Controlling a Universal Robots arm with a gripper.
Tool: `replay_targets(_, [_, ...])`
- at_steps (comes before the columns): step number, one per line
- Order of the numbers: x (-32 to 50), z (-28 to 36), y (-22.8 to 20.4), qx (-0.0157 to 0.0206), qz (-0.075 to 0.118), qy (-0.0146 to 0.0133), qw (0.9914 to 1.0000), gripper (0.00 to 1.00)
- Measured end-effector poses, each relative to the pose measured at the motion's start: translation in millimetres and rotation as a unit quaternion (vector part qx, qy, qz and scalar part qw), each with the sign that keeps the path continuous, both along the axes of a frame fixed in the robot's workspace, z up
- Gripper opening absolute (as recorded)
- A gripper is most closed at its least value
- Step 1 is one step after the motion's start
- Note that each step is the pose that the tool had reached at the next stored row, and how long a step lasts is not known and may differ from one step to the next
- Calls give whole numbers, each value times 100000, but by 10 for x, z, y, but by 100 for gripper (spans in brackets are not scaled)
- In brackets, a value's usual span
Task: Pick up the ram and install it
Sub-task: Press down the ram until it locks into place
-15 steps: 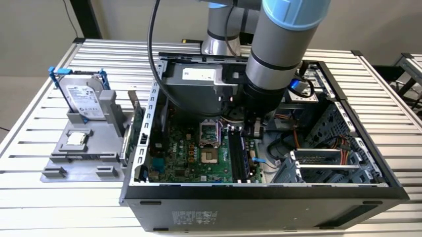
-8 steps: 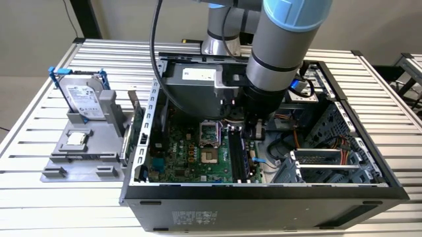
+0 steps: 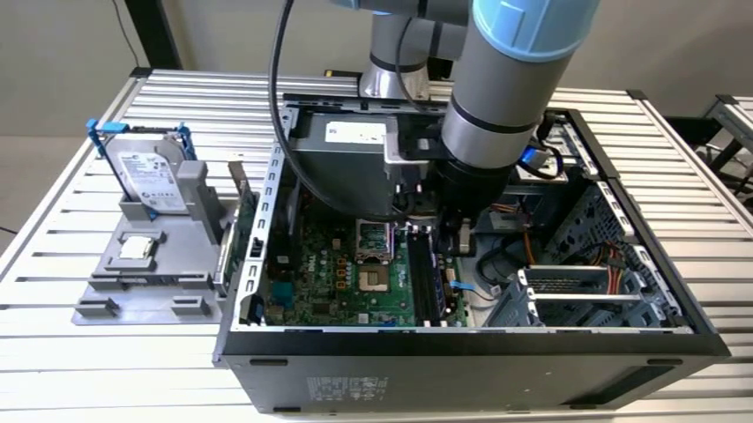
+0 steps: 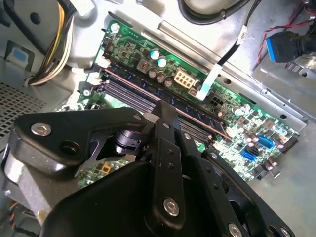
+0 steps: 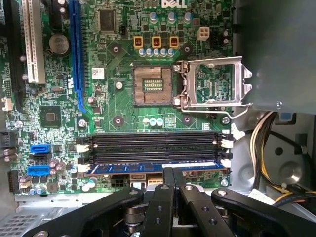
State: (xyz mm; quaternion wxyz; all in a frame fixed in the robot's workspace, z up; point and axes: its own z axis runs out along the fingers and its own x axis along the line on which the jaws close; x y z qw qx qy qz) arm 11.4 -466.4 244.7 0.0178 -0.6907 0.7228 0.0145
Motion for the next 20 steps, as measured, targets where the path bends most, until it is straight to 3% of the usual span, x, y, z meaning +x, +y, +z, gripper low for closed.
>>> replay_targets(9, [3,-19,-2,-131,24,8,100000,0])
replay_targets(11, [3,-30,-28,-146,59,15,100000,0])
replay_targets(20, [4,-195,-91,-146,51,11,100000,0])
